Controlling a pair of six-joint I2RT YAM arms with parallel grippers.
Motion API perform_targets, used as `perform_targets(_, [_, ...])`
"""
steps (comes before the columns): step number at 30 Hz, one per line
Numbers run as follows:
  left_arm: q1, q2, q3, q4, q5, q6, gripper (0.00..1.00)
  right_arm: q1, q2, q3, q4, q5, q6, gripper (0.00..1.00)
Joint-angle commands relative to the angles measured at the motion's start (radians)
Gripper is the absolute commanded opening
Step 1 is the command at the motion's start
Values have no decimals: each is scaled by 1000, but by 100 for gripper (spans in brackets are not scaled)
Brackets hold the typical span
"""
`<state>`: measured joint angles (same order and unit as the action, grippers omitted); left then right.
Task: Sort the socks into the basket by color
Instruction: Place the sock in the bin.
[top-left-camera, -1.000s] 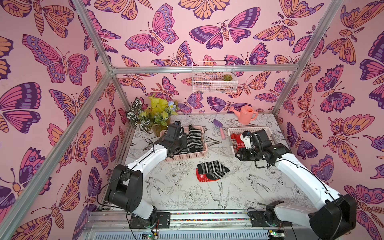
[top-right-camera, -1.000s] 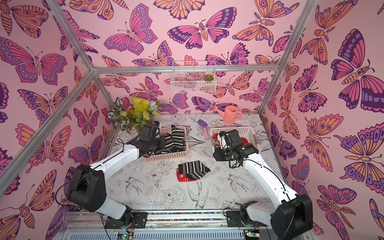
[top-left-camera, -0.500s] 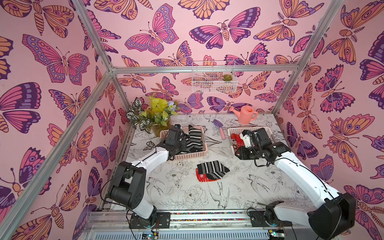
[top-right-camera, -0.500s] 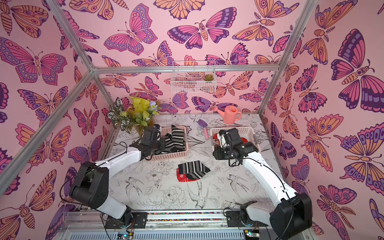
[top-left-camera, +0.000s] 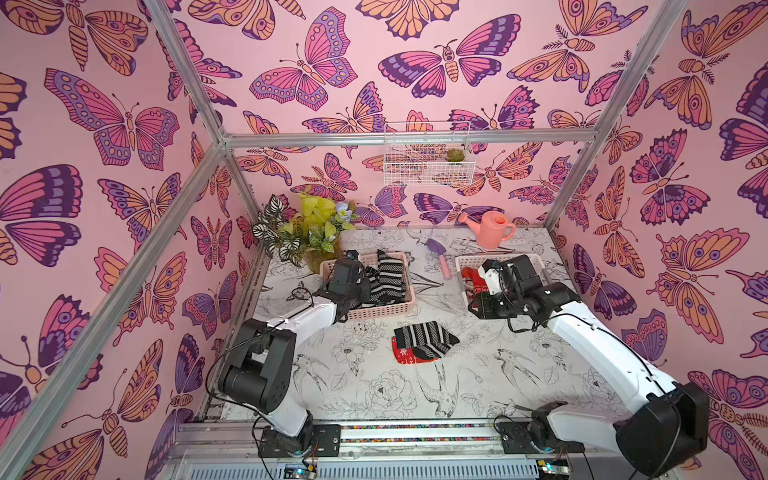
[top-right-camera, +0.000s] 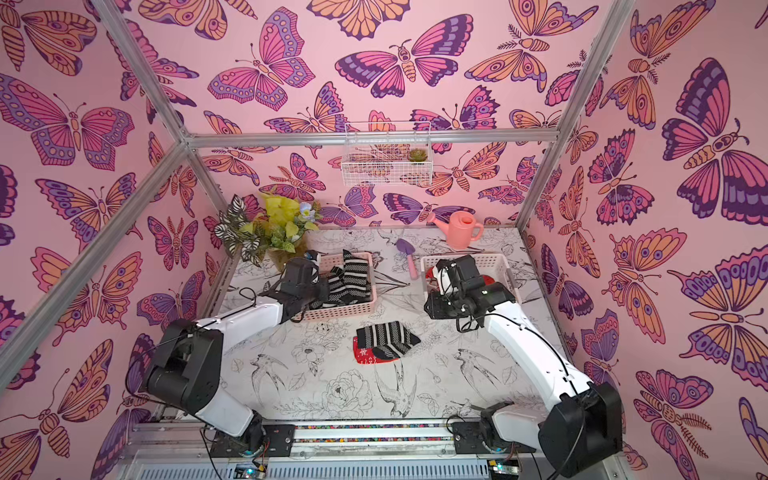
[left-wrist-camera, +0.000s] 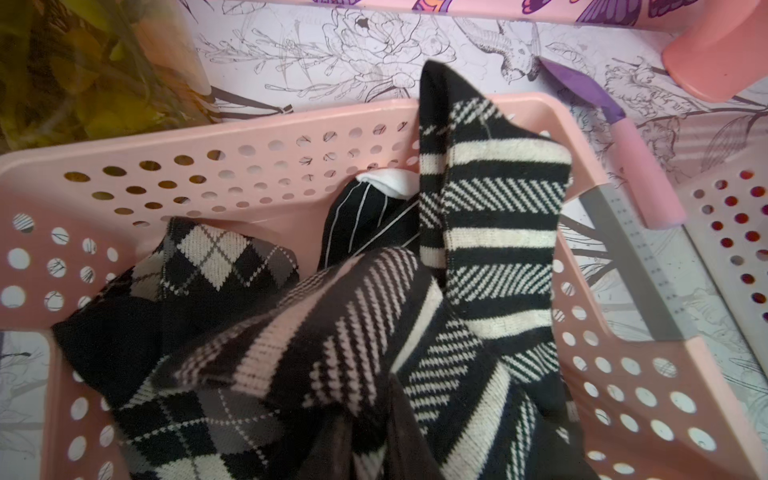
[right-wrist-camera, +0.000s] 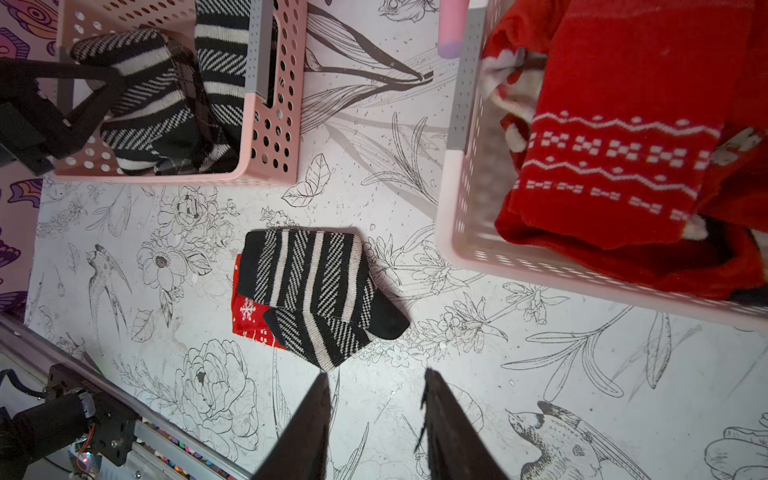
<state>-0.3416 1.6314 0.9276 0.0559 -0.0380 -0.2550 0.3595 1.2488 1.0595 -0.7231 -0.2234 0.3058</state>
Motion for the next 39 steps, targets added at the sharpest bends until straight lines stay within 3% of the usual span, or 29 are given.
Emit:
perform_targets(1, [13,31,22,-7,38,-22,20,-8,-4,13,-15,-7,-11,40])
perform_targets(7, [16,29,22,-25,38,-47,38,-8,0,23,-18,-5,-14,40])
perform_targets(12, [16,-4,20,-56,20,-59,46,-8,1,23,-12,-9,-13,40])
perform_targets(39, [16,-227,57,-324,-29,-101,54,-8,-26,15,-14,-27,-9,40])
